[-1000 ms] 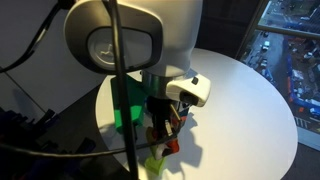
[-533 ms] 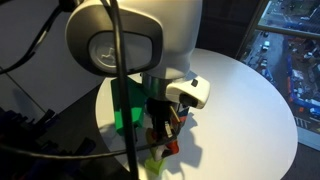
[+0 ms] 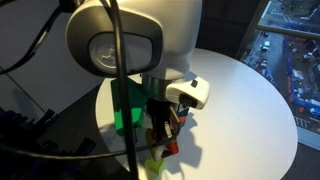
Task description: Place the soft orange block on the light green block
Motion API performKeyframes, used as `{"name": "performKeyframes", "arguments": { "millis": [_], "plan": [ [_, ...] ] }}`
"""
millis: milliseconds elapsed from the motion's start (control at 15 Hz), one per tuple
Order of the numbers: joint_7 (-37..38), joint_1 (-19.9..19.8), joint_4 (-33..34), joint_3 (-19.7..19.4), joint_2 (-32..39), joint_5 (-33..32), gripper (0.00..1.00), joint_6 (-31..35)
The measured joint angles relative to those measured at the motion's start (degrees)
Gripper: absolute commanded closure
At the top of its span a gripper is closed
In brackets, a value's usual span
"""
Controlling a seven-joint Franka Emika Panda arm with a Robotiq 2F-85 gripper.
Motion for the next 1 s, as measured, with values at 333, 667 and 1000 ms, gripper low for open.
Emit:
{"name": "performKeyframes", "arguments": {
  "millis": [333,667,1000],
  "plan": [
    [0.0,0.0,-0.2,-0.01,0.2,0.0,0.87,0.0],
    [0.0,0.0,-0.83,-0.53,0.2,0.0,0.87,0.0],
    [-0.17,-0.07,-1.95,-0.91,0.31,0.0,0.87,0.34]
  ]
}}
